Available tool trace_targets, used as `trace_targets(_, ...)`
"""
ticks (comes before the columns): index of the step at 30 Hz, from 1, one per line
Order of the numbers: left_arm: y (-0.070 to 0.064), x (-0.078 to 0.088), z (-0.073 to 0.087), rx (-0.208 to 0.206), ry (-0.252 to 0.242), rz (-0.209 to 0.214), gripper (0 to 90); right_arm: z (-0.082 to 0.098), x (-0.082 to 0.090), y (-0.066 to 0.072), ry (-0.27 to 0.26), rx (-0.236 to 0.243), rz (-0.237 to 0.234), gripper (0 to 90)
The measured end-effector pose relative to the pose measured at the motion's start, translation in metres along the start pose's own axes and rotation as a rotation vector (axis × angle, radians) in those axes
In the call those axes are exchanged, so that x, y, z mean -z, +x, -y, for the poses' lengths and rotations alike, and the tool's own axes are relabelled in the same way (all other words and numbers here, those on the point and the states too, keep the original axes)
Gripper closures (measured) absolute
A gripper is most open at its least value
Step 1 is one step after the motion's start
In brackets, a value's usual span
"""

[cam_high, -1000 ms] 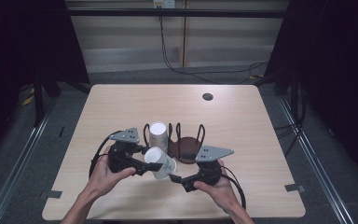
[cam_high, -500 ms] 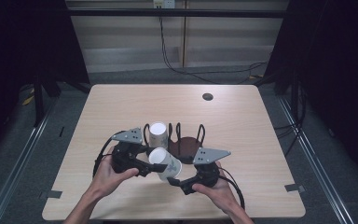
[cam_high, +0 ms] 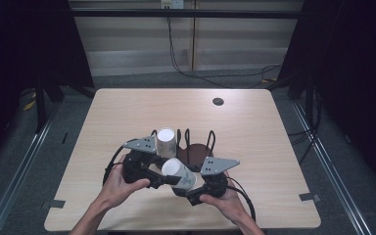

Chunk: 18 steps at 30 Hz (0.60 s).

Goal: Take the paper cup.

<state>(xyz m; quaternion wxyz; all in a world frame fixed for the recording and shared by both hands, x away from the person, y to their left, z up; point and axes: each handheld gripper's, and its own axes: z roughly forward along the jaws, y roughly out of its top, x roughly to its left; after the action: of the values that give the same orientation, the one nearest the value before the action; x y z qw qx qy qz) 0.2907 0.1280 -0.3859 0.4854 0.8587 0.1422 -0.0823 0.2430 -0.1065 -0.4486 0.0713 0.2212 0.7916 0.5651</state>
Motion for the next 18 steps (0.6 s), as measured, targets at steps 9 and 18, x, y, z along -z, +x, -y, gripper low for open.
trace_targets(9,0.0021,0.0007,0.0028,0.020,-0.008,0.026,36.4,0.0003,-0.0003,0.0013,-0.004,0.007,-0.030,23.5)
trace_targets(18,0.0012,-0.0025,0.0038,0.005,-0.005,0.016,33.9,-0.0002,0.0021,-0.0007,0.017,0.003,-0.045,28.5)
